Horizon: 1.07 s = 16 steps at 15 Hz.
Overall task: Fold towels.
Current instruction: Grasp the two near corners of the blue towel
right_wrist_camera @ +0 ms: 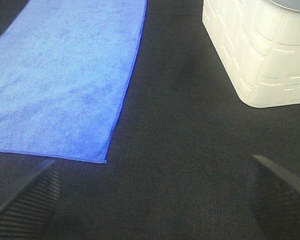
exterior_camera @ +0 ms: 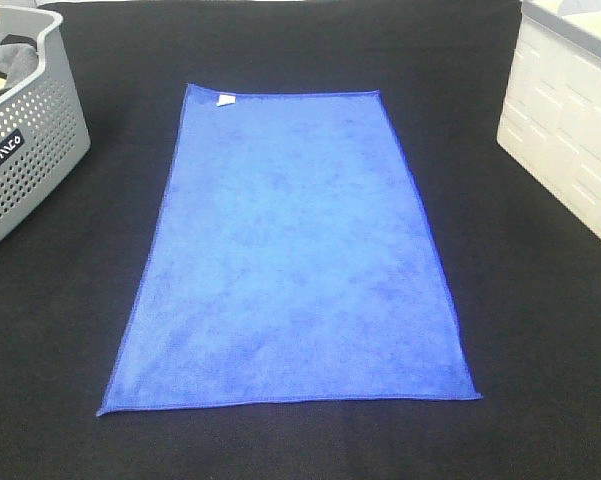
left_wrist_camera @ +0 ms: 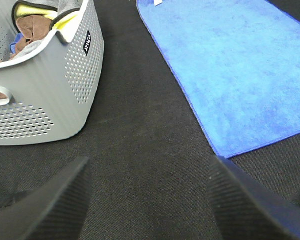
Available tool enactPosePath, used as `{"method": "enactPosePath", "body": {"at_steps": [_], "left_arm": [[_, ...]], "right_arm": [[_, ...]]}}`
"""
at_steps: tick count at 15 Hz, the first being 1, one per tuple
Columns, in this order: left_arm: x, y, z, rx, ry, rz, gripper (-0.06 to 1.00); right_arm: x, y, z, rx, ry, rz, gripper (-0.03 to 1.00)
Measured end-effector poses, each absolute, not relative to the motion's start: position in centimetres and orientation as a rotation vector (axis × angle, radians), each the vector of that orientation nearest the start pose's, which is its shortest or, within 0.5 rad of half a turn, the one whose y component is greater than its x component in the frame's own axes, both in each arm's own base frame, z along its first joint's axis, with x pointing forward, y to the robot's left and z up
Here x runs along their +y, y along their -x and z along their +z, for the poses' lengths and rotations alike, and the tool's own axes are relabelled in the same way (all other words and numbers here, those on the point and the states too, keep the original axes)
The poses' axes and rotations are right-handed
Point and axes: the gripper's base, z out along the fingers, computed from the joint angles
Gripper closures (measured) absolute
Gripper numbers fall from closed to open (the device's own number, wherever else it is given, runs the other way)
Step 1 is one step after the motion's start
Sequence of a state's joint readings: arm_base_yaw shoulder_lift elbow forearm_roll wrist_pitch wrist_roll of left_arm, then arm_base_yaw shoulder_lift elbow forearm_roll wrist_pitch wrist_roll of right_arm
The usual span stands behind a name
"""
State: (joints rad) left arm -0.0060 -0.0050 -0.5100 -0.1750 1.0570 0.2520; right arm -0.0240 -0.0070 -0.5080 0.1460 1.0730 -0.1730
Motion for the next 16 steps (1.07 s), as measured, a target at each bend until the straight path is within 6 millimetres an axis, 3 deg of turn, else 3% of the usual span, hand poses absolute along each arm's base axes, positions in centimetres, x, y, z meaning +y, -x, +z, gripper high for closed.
{"method": "enactPosePath", "body": {"at_steps": [16], "left_arm": [[-1.38,0.75,28.13,1.996,-0.268,-0.052,0.31]], "right_arm": [[1.18,0.76,27.91,2.027,0.160,0.051,0.03]]}}
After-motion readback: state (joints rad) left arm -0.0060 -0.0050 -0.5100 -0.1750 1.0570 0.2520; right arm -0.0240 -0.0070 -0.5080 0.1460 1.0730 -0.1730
